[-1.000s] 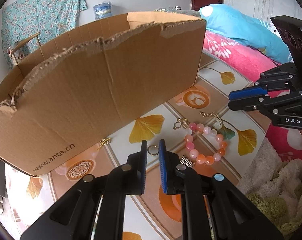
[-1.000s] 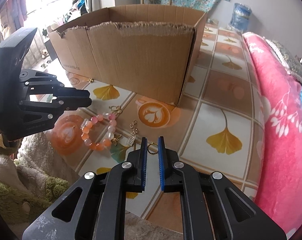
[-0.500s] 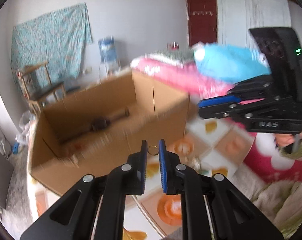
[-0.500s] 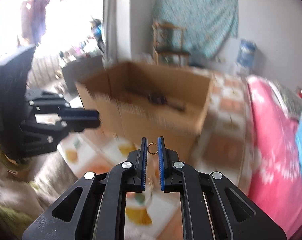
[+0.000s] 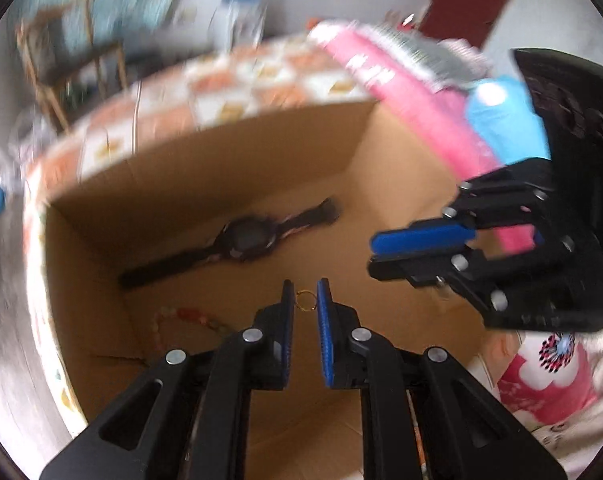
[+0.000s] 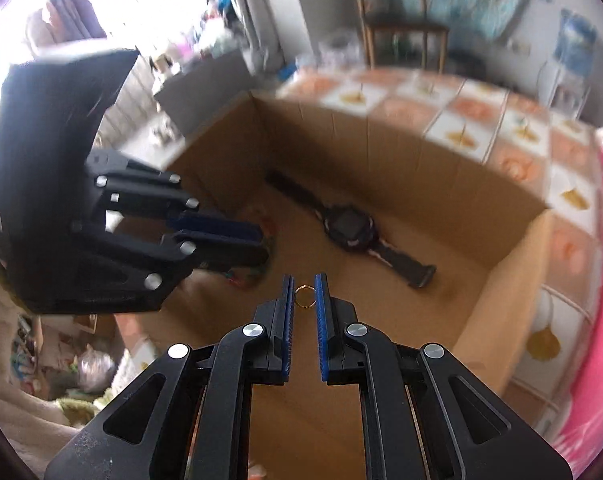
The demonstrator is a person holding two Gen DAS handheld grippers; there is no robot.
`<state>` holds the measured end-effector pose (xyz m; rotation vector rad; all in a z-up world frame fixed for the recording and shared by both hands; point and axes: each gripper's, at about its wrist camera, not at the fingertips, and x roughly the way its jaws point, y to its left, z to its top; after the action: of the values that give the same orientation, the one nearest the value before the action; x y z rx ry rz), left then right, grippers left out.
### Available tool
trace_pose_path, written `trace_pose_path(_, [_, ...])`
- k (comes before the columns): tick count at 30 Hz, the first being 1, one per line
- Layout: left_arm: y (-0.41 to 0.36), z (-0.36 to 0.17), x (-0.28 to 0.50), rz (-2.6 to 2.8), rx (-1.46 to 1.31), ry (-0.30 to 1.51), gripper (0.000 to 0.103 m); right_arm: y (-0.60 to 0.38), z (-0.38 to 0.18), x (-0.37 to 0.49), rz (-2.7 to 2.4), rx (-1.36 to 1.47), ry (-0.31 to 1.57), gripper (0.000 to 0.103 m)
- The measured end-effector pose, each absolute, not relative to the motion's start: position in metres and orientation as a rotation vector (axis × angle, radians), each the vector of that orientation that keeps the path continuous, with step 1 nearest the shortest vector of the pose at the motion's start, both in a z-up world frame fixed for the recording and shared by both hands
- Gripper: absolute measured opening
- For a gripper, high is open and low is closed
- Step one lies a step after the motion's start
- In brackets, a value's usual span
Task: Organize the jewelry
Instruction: 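Carry the gold ring into the box and open the right tool, then withdraw the right tool from the box back to the jewelry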
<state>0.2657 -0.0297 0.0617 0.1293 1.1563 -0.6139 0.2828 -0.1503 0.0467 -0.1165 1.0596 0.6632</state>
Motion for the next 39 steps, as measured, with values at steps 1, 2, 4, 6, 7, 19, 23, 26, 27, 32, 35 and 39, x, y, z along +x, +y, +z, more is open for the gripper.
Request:
trace_pose_path(1, [-0.029,0.055,0.275,-0.599,0.110,1.200,0.011,-0.148,0.040,0.288,0.651,-0.122,1.082,0.009])
trace_pose_path(2, [-0.028,0.047,0.285,-0.583,0.090,1.248,0.011,-0.145,0.034,0.296,0.652,-0.123,1.113,0.009])
trace_pose_path(4, [-0.026,0.040,0.293,-0.579,0.064,1.288,0.011,-0.144,0.026,0.300,0.649,-0.124,1.133,0.009])
trace_pose_path(6, [-0.027,0.034,0.296,-0.554,0.060,1.308,0.011,-0.145,0.022,0.308,0.650,-0.101,1.165,0.009])
trace_pose_path(7, [-0.027,0.032,0.298,-0.542,0.057,1.311,0.011,-0.145,0.021,0.309,0.643,-0.103,1.170,0.009])
trace_pose_path(19, [-0.020,0.034,0.300,-0.507,0.018,1.308,0.019,-0.156,0.033,0.300,0.610,-0.081,1.100,0.015])
trace_pose_path(23, [-0.011,0.051,0.294,-0.490,0.012,1.235,0.019,-0.169,0.051,0.282,0.603,-0.050,1.053,0.015])
trace_pose_path(26, [-0.001,0.071,0.282,-0.495,-0.006,1.164,0.019,-0.185,0.071,0.263,0.603,-0.018,0.982,0.021])
trace_pose_path(27, [0.002,0.082,0.273,-0.499,-0.011,1.125,0.019,-0.191,0.079,0.256,0.603,-0.006,0.955,0.023])
trace_pose_path(32, [0.020,0.136,0.200,-0.566,-0.008,0.895,0.026,-0.221,0.121,0.186,0.629,0.045,0.773,0.032])
trace_pose_path(35, [0.032,0.147,0.151,-0.580,-0.026,0.790,0.033,-0.235,0.130,0.140,0.648,0.079,0.683,0.037])
trace_pose_path(39, [0.043,0.135,0.096,-0.584,-0.051,0.713,0.042,-0.245,0.122,0.087,0.629,0.095,0.622,0.043])
